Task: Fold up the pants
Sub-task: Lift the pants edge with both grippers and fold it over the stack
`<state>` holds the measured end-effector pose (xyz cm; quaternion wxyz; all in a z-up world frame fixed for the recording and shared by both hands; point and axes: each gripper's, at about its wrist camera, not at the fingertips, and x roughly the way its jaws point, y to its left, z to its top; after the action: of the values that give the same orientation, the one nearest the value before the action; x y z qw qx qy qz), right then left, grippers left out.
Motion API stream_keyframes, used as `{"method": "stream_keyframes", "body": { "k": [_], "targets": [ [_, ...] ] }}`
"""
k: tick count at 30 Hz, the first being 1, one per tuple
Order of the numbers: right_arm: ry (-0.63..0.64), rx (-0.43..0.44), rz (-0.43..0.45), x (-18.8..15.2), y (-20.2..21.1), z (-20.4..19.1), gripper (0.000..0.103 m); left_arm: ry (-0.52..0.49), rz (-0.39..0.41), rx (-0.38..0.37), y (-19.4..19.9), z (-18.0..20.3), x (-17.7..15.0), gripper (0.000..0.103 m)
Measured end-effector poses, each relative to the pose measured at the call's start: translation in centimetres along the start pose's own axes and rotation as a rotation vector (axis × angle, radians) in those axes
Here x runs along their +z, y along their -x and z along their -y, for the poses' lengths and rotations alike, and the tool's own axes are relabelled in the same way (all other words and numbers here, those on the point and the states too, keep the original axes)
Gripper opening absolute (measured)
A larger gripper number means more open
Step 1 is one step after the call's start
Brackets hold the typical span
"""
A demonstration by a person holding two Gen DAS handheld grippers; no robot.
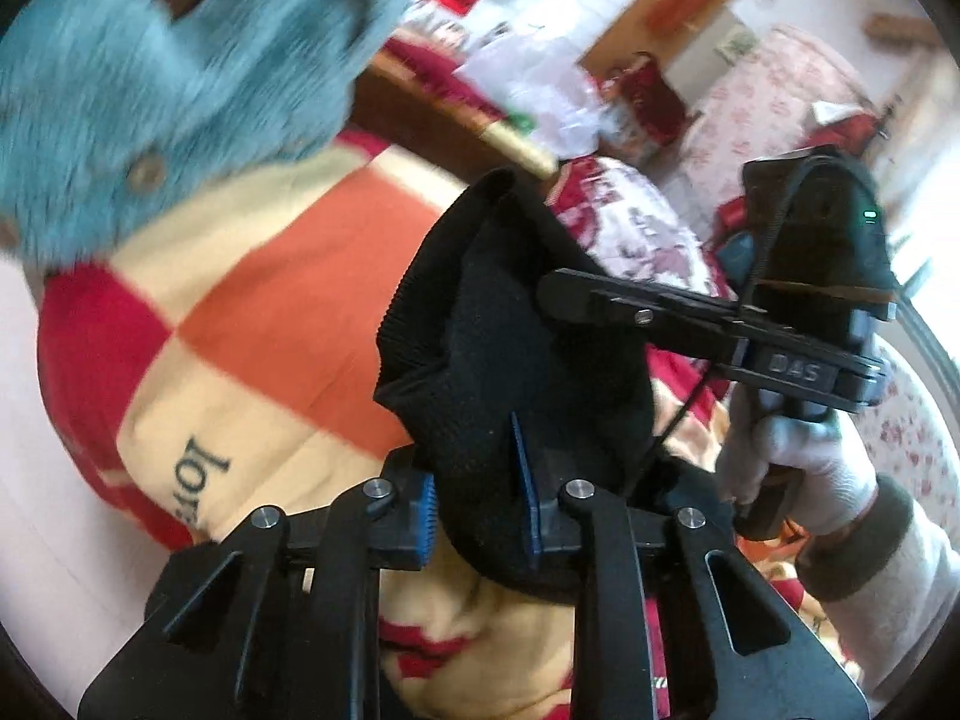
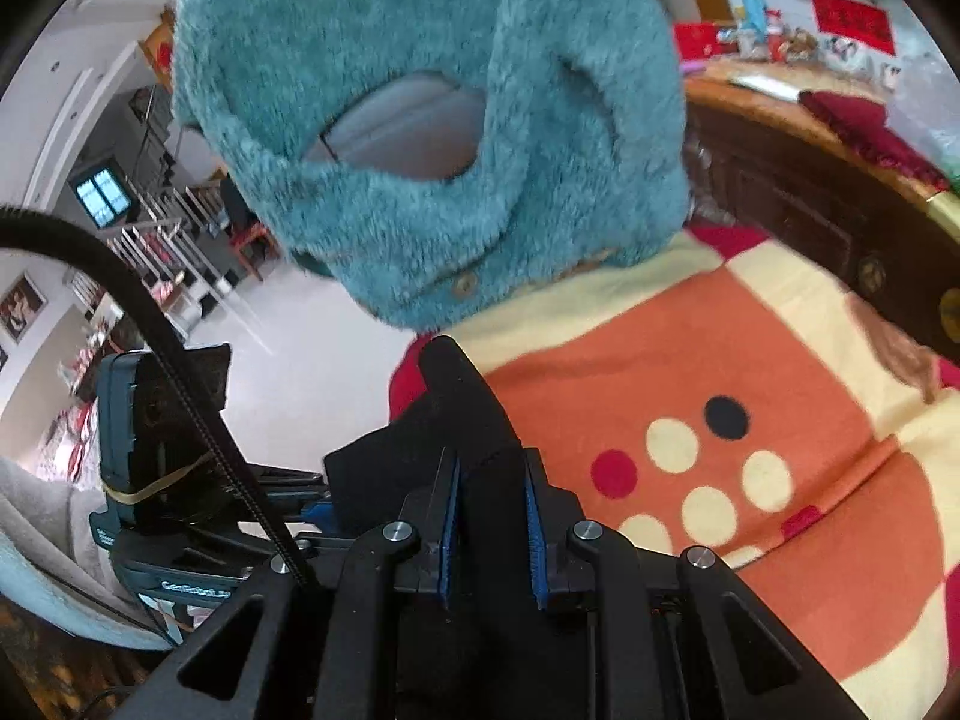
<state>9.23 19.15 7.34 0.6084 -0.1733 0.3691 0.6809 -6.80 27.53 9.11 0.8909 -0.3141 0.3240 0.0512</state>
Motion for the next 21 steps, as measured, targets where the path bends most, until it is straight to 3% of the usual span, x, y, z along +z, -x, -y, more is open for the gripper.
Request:
{"method": "stream_keyframes", "body": {
  "k": [6,12,16,21],
  "targets": [
    [-0.038,-0.021,0.147,-1.3,6.4,-0.9,0.018,-0.198,0.064,-0.077,2.4,7.7,0.9,0.018],
    [-0.110,-0.081,0.305,-5.1,14.1,-0.6,0.018,-0.374,0.061,-0.148,0.9,15.8,-0.1,0.019],
    [-0.208,-0.133,0.370,-9.9,18.4,1.0,0.018,-0.463,0.004,-0.179,-2.3,20.3,-2.3,0.019],
    [-0.374,-0.205,0.407,-18.0,21.4,4.1,0.018,-0.589,-0.085,-0.160,-7.3,23.9,-7.2,0.019]
  ]
}}
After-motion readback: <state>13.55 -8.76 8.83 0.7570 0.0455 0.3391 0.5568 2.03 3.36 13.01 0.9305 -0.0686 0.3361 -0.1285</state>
